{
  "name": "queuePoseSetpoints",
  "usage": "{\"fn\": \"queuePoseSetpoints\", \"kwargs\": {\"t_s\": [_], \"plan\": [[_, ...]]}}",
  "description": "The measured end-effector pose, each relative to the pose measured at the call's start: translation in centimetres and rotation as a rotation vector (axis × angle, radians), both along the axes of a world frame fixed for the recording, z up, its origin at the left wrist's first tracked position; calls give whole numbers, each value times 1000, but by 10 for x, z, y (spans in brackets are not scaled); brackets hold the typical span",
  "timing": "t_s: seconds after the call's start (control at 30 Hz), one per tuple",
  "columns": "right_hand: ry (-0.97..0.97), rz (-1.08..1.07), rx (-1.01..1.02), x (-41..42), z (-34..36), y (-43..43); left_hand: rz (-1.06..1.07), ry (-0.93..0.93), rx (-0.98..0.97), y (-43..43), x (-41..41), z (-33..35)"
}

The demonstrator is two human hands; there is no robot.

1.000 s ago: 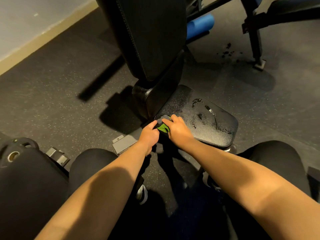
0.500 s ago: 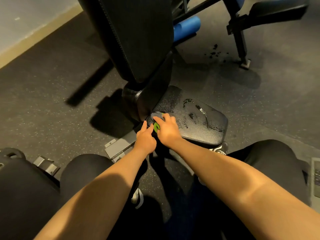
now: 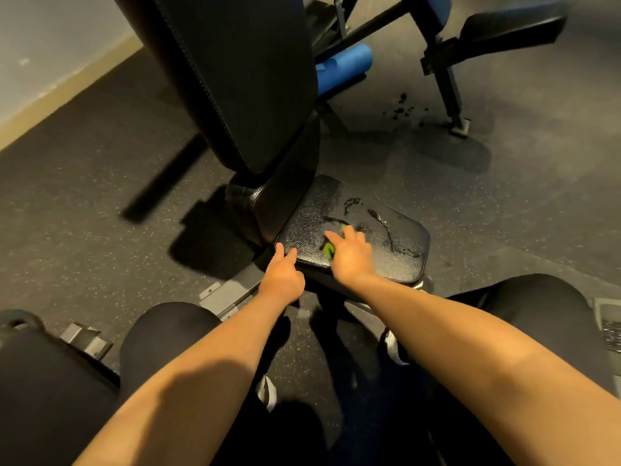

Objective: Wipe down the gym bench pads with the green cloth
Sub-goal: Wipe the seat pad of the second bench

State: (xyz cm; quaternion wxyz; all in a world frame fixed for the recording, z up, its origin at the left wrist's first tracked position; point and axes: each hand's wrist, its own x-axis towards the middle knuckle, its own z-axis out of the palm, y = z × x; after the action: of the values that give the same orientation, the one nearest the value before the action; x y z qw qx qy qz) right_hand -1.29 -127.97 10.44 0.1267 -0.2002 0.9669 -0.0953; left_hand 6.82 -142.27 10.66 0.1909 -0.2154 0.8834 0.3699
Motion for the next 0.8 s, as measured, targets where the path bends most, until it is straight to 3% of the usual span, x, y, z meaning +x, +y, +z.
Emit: {"fn": "queuePoseSetpoints", "kwargs": {"t_s": [0.1, 0.23, 0.33, 0.5, 0.7, 0.8], "plan": [[-53, 291, -46, 13, -9, -18, 99, 57, -40, 3, -9, -1], [92, 375, -16, 6, -22, -12, 179, 182, -103, 9, -16, -6], [105, 354, -44, -29, -23, -6, 71, 228, -168, 12, -30, -13], [144, 285, -17, -87, -20, -4, -65, 144, -325, 12, -47, -25], [72, -52, 36, -117, -14, -13, -57, 96, -350, 18, -53, -20], [100, 65, -27, -92, -14, -21, -28, 70, -350, 22, -54, -15]]}}
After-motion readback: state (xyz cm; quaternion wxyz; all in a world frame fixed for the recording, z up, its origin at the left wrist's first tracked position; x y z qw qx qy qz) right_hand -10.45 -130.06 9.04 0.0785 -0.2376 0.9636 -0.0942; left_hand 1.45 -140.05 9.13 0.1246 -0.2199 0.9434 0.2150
